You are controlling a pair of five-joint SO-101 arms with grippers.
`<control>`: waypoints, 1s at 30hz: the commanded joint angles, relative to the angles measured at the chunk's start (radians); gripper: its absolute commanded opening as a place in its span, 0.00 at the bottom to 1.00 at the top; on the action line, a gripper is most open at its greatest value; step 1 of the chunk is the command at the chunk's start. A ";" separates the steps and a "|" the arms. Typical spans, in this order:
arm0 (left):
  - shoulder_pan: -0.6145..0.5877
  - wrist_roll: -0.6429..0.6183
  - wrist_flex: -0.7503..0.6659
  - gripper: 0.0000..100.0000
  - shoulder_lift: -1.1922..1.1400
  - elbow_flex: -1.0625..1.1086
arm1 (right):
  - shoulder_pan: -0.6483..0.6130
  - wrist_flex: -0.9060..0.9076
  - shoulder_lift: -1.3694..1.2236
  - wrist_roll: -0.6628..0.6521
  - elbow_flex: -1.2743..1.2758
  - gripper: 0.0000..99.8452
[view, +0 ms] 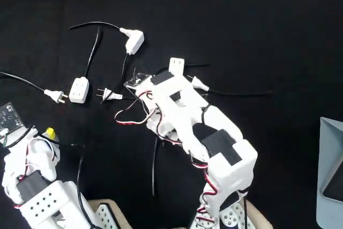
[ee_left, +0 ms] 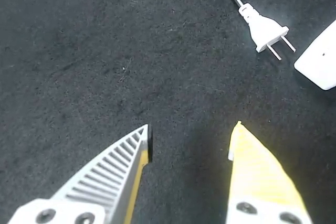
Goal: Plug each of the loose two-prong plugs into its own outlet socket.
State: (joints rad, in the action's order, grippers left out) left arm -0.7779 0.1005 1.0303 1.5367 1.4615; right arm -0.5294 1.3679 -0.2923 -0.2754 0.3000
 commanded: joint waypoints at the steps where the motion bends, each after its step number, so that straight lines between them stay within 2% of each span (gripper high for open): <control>1: 0.002 -0.005 -0.018 0.25 0.008 -0.010 | 0.020 0.012 0.045 -0.005 -0.028 0.08; 6: 0.002 -0.003 -0.018 0.25 0.008 -0.010 | 0.017 0.012 0.050 -0.006 -0.047 0.01; 11: 0.002 -0.005 -0.018 0.25 0.008 -0.010 | 0.018 0.106 0.113 -0.006 -0.131 0.01; 17: 0.002 -0.009 -0.017 0.25 0.041 -0.008 | 0.014 0.150 0.341 0.002 -0.151 0.01; 21: 0.005 -0.100 -0.018 0.25 0.086 -0.012 | 0.012 0.149 0.461 0.003 -0.143 0.01; 24: 0.074 -0.160 -0.020 0.25 0.137 -0.019 | 0.011 0.091 0.536 0.049 -0.104 0.01; 30: 0.300 -0.241 -0.117 0.25 0.272 0.013 | -0.060 -0.098 0.696 0.114 0.067 0.01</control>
State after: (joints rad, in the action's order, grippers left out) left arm -0.6061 -0.0867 0.9858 1.7331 1.4630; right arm -0.5447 1.3587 0.3061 -0.1910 0.3199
